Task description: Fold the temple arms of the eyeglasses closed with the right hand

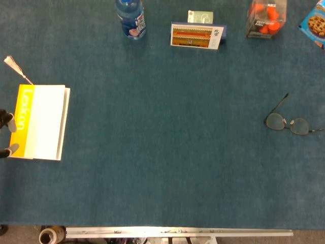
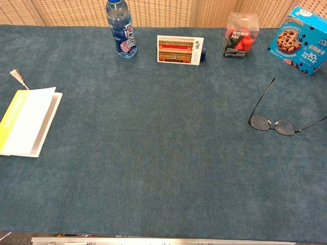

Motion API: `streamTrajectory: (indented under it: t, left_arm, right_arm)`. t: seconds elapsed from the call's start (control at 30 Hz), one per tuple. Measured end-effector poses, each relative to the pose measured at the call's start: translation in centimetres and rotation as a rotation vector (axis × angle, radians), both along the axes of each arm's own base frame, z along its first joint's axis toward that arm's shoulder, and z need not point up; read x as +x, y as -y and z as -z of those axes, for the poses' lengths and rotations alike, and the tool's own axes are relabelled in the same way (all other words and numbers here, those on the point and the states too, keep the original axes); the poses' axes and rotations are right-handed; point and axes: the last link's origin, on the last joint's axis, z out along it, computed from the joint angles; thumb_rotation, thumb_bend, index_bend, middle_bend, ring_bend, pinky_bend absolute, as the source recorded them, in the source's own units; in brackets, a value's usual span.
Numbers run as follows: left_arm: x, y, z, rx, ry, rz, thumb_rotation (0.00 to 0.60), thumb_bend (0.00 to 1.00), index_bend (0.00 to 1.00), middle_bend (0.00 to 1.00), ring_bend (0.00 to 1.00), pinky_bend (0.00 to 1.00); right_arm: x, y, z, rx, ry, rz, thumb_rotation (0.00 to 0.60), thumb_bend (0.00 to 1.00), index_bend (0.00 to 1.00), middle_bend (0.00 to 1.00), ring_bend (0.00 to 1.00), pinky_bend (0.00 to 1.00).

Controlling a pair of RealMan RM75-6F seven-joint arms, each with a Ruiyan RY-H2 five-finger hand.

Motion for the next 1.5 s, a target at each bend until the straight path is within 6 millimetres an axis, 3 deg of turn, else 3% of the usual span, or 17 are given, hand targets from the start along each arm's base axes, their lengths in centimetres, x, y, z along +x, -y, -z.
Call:
streamTrajectory:
  t: [0.77,1.5]
  left_arm:
    - [-0.1,0.3,-0.3,-0.001,-0.002,-0.010,0.600,0.00,0.56,0.51,0.41,0.54]
    - [-0.7,0.6,-0.8,0.006,0.004,-0.023,0.600,0.00,0.56,0.51,0.41,0.53]
  right_arm:
    - [1.3,0.7,1.7,0.018,0.029,-0.046,0.600,0.52,0.27,0.24,0.12,0.30]
    - [2.8,1.6,4.9,0.065,0.027,-0.110,0.600,0.52,0.27,0.24,0.12,0.30]
